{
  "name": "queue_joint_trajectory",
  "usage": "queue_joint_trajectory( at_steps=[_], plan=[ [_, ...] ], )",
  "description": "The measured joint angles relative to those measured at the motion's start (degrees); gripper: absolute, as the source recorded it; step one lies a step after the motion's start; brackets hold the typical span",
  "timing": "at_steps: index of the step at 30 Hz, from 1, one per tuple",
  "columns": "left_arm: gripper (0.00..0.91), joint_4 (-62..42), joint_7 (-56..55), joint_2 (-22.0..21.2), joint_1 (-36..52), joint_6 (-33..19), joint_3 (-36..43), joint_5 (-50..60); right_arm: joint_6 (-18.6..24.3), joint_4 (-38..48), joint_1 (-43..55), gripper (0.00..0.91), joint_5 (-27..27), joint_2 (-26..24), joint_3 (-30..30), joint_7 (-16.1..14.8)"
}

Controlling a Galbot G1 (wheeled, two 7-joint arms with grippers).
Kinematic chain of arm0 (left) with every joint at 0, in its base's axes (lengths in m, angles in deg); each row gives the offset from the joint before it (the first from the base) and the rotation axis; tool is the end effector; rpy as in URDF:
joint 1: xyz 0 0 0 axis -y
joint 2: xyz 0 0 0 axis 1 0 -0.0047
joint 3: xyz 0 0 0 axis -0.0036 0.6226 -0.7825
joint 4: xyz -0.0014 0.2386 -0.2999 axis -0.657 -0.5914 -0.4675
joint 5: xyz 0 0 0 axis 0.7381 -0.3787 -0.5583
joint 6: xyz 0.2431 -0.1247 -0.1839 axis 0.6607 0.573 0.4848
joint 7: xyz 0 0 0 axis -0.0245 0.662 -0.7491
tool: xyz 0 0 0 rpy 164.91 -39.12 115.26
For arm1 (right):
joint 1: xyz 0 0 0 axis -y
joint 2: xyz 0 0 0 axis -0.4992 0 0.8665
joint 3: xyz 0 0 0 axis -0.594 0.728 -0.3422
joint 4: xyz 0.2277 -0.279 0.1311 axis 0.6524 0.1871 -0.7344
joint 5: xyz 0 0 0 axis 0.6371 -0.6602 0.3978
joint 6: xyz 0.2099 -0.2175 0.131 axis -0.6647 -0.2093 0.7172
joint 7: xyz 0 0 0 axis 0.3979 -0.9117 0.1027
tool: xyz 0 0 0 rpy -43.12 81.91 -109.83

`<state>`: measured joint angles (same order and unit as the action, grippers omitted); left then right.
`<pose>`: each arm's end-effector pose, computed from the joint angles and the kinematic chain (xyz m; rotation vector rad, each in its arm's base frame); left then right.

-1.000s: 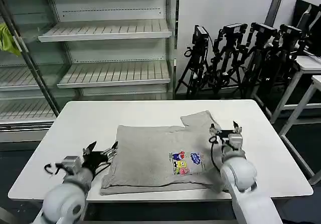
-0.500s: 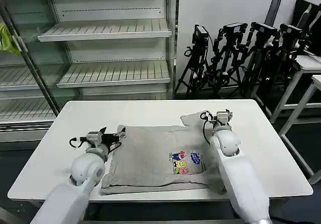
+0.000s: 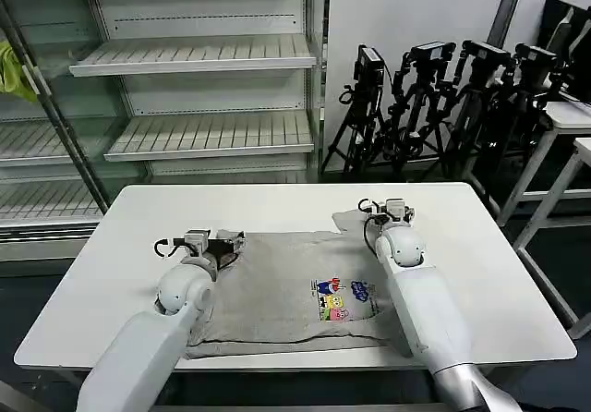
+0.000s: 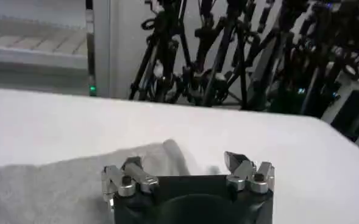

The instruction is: Fold and organize the clothes.

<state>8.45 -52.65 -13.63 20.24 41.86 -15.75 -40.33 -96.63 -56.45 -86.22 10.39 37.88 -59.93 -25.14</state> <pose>0.4240 0.0416 -0.2951 -0.0220 -2.6400 -0.0717 0.5357 -0.0118 -0.2944 -0.1890 -2.6356 0.2080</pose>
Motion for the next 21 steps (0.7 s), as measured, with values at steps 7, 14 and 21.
queue_joint_trajectory(
  at_steps=[7, 14, 21],
  plan=[
    [0.06, -1.19, 1.17, 0.42, 0.07, -0.2, 0.78, -0.55, 0.05, 1.45, 0.03, 0.0, 1.55, 0.01, 0.1, -0.6],
    [0.06, -1.53, 2.23, 1.28, -0.66, -0.27, 0.76, -1.21, 0.08, 1.78, -0.42, 0.0, 2.61, 0.03, 0.14, -0.76],
    [0.06, -1.27, 2.81, 1.62, -1.24, -0.39, 0.11, -2.25, 1.09, 0.55, -1.35, 0.0, 4.2, 0.14, 0.08, -0.39]
  ],
)
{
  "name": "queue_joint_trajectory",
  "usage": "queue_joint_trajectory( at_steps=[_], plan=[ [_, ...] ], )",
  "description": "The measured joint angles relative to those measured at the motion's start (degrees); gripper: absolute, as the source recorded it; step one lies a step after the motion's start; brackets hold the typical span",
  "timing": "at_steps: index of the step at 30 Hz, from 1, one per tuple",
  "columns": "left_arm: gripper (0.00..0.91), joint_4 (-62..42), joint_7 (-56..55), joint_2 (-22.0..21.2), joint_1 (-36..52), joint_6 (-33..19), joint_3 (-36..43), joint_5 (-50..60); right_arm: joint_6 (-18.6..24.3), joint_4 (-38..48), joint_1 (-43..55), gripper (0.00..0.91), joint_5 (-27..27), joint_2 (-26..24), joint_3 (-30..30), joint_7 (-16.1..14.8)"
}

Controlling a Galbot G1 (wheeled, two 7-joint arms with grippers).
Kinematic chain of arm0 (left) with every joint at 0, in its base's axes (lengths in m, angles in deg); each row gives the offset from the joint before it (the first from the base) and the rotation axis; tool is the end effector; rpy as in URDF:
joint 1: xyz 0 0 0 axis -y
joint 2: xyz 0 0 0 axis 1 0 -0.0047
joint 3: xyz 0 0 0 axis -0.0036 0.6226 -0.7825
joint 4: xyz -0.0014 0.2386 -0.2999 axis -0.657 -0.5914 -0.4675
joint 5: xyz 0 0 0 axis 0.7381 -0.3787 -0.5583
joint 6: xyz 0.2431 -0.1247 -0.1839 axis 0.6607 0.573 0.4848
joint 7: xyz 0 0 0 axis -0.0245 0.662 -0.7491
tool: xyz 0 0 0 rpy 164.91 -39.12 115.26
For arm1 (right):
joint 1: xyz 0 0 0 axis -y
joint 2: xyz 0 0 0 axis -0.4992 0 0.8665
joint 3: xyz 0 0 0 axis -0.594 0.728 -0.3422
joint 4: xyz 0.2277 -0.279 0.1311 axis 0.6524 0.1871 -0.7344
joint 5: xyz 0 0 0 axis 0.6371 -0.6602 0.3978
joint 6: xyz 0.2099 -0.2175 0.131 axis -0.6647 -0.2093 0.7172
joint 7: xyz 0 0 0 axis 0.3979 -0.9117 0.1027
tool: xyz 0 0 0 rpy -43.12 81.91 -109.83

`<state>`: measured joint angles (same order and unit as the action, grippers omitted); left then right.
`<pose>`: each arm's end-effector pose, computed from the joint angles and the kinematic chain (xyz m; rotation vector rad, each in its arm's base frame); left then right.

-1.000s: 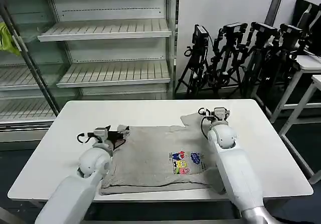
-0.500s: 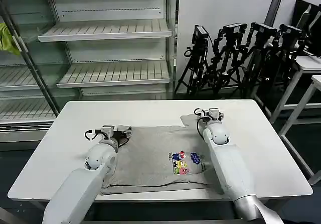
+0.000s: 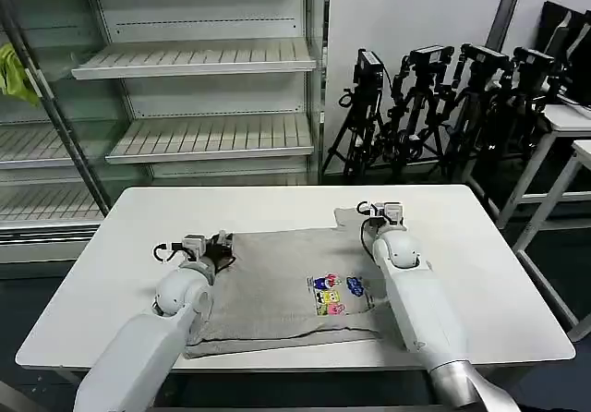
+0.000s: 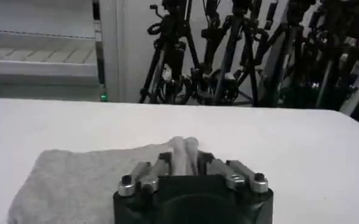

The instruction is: Fold and organize the clothes.

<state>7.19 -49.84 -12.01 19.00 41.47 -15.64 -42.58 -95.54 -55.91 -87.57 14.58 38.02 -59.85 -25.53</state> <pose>0.4185 0.0564 -0.3094 -0.0664 -2.5905 -0.0390 0.5288 -0.0109 -0.3101 -0.1465 -2.6149 0.1093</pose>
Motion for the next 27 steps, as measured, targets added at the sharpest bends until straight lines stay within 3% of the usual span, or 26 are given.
queue_joint_trajectory(
  at_steps=[15, 27],
  plan=[
    [0.06, 6.1, 0.71, 2.4, -3.17, -0.31, -2.09, -1.58, 6.81, -10.48, -3.55, 0.0, 4.59, -2.37, 0.38, 0.9],
    [0.06, 13.88, 1.07, 5.0, -7.3, -0.26, -5.28, -1.61, 8.28, -24.42, -10.09, 0.0, 6.14, -6.49, -1.35, 0.54]
  ],
)
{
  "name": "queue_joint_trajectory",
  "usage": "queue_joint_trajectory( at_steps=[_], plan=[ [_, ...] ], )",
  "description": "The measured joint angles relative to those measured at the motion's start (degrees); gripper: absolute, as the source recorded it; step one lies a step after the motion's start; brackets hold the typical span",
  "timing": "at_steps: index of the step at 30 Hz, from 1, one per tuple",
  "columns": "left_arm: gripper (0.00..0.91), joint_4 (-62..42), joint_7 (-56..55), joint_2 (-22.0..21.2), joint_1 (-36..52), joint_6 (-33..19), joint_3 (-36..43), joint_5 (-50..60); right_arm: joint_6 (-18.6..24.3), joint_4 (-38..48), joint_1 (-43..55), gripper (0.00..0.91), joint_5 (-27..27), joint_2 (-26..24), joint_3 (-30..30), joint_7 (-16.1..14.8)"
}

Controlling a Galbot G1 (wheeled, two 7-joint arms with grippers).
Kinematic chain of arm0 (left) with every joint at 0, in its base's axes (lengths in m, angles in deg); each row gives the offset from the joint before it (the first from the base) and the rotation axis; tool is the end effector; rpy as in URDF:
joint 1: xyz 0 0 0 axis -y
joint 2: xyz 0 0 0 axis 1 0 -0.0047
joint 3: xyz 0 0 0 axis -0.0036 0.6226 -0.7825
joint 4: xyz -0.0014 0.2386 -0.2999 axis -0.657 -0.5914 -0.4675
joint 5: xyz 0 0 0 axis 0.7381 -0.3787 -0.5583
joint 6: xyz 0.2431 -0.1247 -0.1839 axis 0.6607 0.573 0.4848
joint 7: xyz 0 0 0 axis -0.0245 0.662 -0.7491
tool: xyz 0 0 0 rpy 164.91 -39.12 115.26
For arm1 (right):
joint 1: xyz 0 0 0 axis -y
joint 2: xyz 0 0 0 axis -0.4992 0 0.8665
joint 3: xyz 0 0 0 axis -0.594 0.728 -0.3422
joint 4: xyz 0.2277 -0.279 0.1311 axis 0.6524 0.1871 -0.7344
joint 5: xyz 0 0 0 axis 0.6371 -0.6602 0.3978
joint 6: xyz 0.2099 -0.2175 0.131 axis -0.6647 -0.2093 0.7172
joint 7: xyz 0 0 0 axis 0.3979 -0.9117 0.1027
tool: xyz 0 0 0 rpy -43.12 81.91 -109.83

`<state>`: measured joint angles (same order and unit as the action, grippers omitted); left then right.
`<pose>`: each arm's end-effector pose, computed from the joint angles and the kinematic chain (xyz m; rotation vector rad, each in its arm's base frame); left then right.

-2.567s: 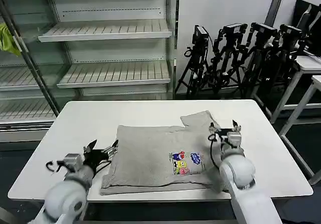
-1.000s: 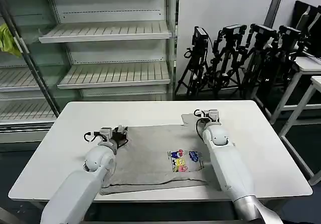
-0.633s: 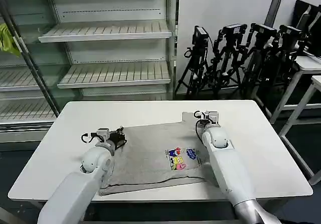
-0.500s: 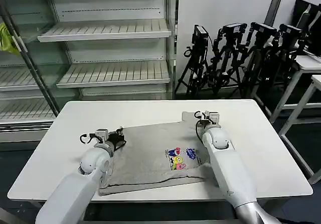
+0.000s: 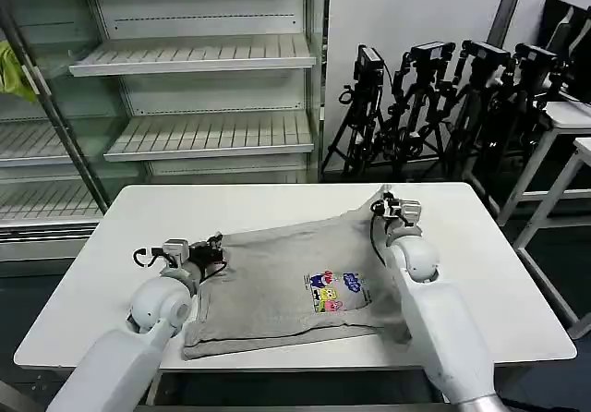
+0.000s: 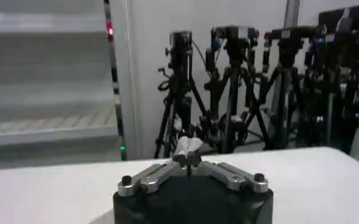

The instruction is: Fold and organize the clothes.

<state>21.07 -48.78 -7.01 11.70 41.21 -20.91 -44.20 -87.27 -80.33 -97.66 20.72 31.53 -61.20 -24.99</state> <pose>0.3660 0.0768 -0.2707 -0.1423 -2.6953 -0.0141 0.4524 -0.0353 -0.2596 -0.0734 -2.9749 -0.0180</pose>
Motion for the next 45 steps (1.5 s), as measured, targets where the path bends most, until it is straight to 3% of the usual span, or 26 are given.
queue_joint_trajectory(
  at_steps=[9, 19, 30, 31, 32, 33, 36, 37, 45],
  plan=[
    [0.06, 9.17, 0.67, 2.54, -7.4, -0.13, -3.98, 1.54, 0.21, -12.19, -9.6, 0.0, -0.35, -3.75, -3.63, -0.72],
    [0.071, 20.71, 1.56, 2.33, -19.69, -1.65, -7.51, 7.75, 0.56, -23.83, -21.87, 0.0, -2.16, -5.69, -8.13, -1.69],
    [0.06, 24.54, 2.07, 1.21, -28.9, -3.18, -8.37, 16.35, 0.72, -29.08, -32.97, 0.0, -4.73, -5.03, -9.81, -2.24],
    [0.071, 24.54, 2.09, 1.14, -29.21, -3.26, -8.41, 16.87, 0.58, -29.25, -33.62, 0.03, -4.93, -4.95, -9.84, -2.27],
    [0.071, 24.54, 2.13, 1.07, -29.48, -3.3, -8.42, 17.28, 0.38, -29.35, -34.11, 0.282, -5.19, -4.86, -9.87, -2.25],
    [0.111, 24.48, 2.18, 0.99, -29.75, -3.36, -8.42, 17.7, 0.08, -29.44, -34.62, 0.907, -5.48, -4.77, -9.9, -2.19],
    [0.836, 23.95, 2.43, 0.65, -30.18, -3.37, -8.43, 18.62, -0.65, -29.88, -36.22, 0.907, -6.15, -4.68, -10.07, -2.12],
    [0.907, 23.78, 2.52, 0.55, -30.26, -3.32, -8.43, 18.9, -0.84, -30.16, -36.74, 0.907, -6.29, -4.64, -10.24, -2.1],
    [0.907, 24.11, 3.09, -0.35, -31.81, -2.57, -8.25, 20.61, -1.19, -32.71, -40.25, 0.907, -6.67, -4.55, -11.54, -1.48]
  ],
)
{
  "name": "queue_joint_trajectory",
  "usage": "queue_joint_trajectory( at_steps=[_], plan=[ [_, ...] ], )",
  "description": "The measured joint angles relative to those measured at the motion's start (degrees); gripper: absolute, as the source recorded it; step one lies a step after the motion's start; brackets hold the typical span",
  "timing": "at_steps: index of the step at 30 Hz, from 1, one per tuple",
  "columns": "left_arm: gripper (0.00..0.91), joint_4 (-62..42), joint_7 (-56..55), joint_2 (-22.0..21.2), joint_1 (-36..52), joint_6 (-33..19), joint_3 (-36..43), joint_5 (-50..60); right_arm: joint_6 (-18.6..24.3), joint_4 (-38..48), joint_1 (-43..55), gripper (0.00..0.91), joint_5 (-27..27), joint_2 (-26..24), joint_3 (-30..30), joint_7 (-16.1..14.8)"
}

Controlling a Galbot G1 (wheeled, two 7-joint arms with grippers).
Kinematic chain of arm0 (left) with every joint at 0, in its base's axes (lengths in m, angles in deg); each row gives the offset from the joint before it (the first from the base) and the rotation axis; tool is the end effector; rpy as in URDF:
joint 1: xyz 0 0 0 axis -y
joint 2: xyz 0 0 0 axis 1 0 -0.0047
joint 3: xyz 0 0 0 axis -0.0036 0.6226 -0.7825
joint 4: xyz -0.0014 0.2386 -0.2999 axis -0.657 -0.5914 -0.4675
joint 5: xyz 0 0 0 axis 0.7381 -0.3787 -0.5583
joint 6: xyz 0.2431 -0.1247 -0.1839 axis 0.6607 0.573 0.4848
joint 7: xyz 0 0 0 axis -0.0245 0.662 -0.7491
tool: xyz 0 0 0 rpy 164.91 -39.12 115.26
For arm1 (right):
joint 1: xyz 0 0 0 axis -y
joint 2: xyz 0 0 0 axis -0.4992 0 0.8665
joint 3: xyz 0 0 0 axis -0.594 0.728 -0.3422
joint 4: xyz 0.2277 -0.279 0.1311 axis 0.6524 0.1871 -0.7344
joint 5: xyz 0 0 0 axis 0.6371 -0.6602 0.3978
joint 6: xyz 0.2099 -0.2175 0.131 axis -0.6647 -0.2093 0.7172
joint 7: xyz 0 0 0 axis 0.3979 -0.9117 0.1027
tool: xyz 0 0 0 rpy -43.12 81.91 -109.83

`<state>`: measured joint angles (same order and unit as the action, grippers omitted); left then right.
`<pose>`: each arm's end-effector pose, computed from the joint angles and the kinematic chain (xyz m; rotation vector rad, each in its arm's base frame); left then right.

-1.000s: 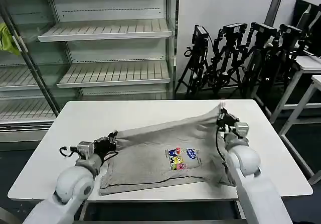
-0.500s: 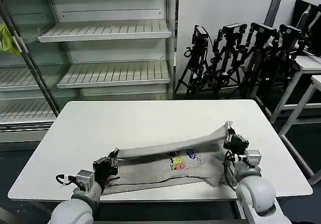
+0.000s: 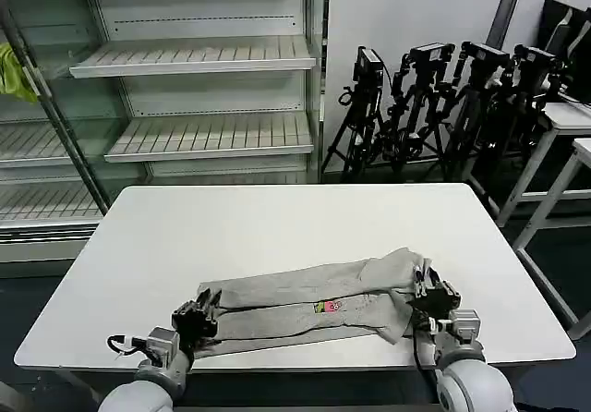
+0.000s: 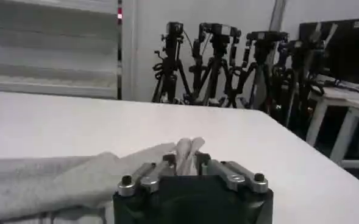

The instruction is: Fold and organize the clothes.

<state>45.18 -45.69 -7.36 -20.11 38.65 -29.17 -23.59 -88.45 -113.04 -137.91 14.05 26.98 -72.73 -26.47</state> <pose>0.1816 0.0559 -0.2812 -0.2078 -2.7178 -0.2597 0.2088 -0.0692 -0.2933 -0.1068 -2.8716 0.1506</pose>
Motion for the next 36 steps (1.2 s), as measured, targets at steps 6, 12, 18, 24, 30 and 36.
queue_joint_trajectory(
  at_steps=[6, 12, 18, 24, 30, 36],
  plan=[
    [0.907, 2.19, -0.7, -1.43, -1.53, -0.29, -1.41, -0.21, 0.41, -3.26, -2.82, 0.907, -0.15, -0.01, -1.39, 0.42],
    [0.907, 5.57, -2.69, -5.11, -4.59, -1.46, -4.58, -2.54, 1.01, -6.67, -6.14, 0.907, -0.32, 0.35, -3.12, 0.55],
    [0.907, 6.96, -5.7, -10.35, -7.82, -3.31, -6.64, -6.04, 1.56, -7.94, -8.36, 0.907, -0.68, 1.17, -3.49, 0.86],
    [0.907, 6.4, -8.14, -15.2, -9.47, -4.79, -6.66, -9.11, 1.83, -9.09, -9.76, 0.907, -1.15, 1.76, -3.36, 0.96],
    [0.907, 4.29, -9.21, -18.45, -9.49, -5.11, -5.66, -11.92, 2.33, -9.83, -11.23, 0.907, -1.41, 2.08, -3.62, 0.96],
    [0.907, 2.11, -9.56, -20.7, -8.58, -5.47, -4.63, -12.77, 2.46, -10.44, -12.08, 0.907, -1.47, 2.42, -3.9, 1.1]
  ],
)
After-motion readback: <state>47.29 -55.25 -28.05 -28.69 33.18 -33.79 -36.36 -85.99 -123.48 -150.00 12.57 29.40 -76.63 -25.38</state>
